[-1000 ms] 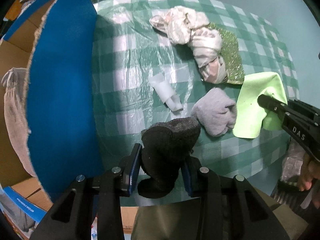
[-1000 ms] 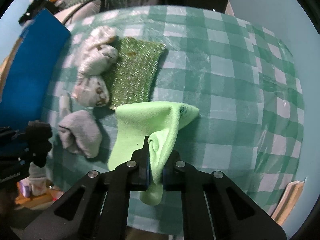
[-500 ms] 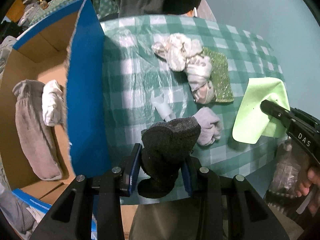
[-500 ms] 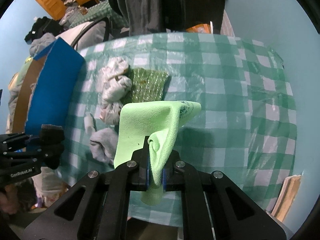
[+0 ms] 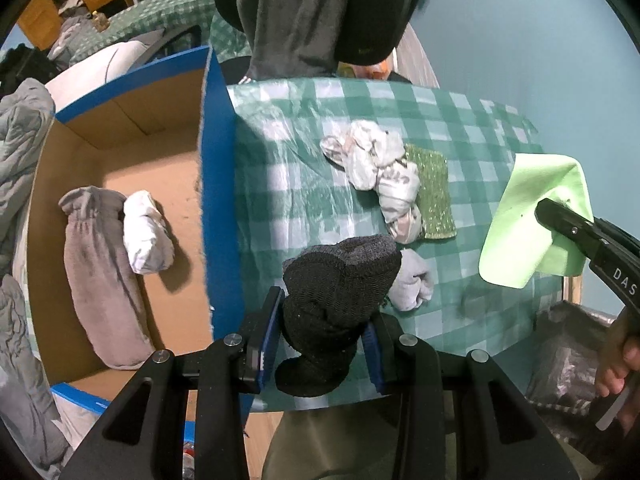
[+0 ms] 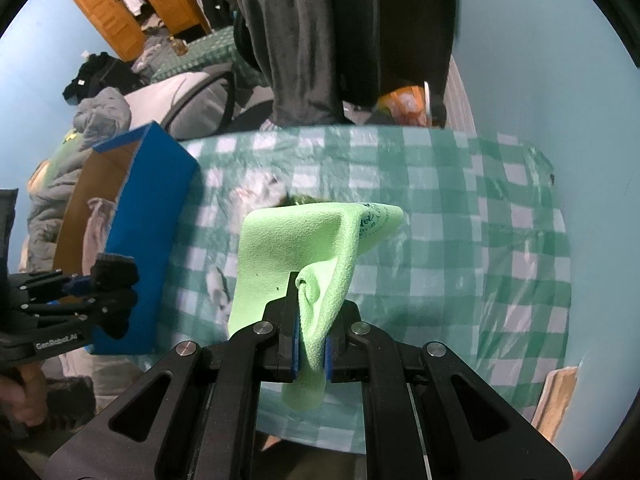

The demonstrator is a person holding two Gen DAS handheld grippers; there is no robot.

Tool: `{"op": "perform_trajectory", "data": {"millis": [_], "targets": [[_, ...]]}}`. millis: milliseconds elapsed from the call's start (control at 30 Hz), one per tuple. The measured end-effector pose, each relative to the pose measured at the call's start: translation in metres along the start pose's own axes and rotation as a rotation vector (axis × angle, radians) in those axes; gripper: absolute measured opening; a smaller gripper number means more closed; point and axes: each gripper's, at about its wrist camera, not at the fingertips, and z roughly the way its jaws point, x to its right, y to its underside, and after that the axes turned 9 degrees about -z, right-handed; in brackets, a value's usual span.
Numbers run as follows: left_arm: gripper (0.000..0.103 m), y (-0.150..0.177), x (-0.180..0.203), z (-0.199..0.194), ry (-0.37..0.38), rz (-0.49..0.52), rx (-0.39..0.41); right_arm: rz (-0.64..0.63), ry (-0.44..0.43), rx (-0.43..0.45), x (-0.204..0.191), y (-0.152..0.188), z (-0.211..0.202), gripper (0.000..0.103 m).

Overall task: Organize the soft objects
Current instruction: 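Lift the lime-green cloth and black sock and carry both over the box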

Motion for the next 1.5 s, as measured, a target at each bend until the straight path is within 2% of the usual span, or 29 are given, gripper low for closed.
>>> {"op": "perform_trajectory", "data": {"millis": [700,1500], "targets": [[0.037,-0.012,-0.040,-0.044,-0.004,-0.072,0.074,-0.086,-0.047,0.074,-0.050,-0.039,-0.024,0.008],[0.037,-0.008,-0.108,-0.061,-0.037,-0.183,0.103,-0.204,-0.137,0.074,-0.126,-0.073,-0.001,0.008]]}}
